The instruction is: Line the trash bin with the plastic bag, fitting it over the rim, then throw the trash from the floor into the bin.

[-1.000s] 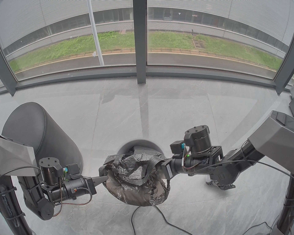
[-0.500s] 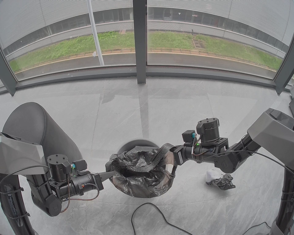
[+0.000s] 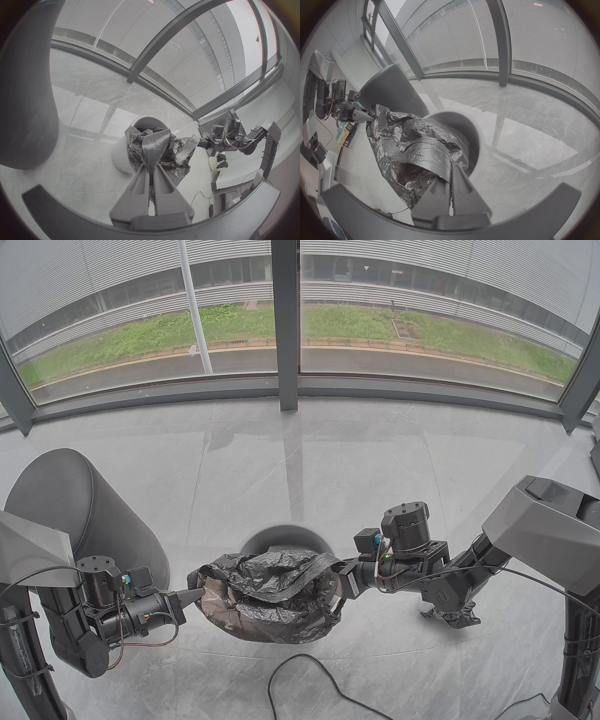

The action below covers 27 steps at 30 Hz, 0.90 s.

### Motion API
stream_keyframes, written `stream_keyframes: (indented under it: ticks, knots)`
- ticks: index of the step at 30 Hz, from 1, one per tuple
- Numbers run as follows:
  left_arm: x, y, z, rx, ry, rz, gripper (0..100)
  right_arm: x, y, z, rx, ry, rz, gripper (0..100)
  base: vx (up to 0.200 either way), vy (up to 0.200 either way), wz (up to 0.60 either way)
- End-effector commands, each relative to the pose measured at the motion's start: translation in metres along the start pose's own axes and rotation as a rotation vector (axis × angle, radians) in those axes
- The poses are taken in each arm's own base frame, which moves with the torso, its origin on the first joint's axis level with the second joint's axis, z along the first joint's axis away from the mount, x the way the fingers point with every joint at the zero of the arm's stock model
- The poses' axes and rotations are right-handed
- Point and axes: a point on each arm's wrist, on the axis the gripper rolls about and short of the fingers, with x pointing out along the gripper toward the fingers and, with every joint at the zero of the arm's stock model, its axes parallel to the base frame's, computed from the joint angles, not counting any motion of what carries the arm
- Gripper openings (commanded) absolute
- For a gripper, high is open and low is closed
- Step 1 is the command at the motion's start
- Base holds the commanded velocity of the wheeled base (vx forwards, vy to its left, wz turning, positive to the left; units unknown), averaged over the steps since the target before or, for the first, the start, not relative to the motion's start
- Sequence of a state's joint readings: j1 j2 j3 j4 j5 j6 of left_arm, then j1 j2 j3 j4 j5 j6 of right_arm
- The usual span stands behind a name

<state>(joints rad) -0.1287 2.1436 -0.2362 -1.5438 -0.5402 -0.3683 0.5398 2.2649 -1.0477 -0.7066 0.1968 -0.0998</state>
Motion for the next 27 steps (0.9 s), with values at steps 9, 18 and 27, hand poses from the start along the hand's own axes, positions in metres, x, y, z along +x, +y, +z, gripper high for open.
stream_keyframes:
  ticks: [9, 18, 27]
  knots:
    - [0.030, -0.022, -0.004, 0.054, 0.026, -0.111, 0, 0.001, -0.016, -0.003, 0.004, -0.015, -0.036, 0, 0.000, 0.000, 0.00]
    - [0.044, -0.028, -0.006, 0.072, 0.030, -0.142, 0, -0.007, -0.049, -0.007, -0.015, -0.017, -0.107, 0, 0.000, 0.000, 0.00]
    - [0.039, -0.026, 0.003, 0.083, -0.008, -0.131, 0, 0.007, -0.056, -0.009, -0.016, -0.057, -0.117, 100, 0.000, 0.000, 0.00]
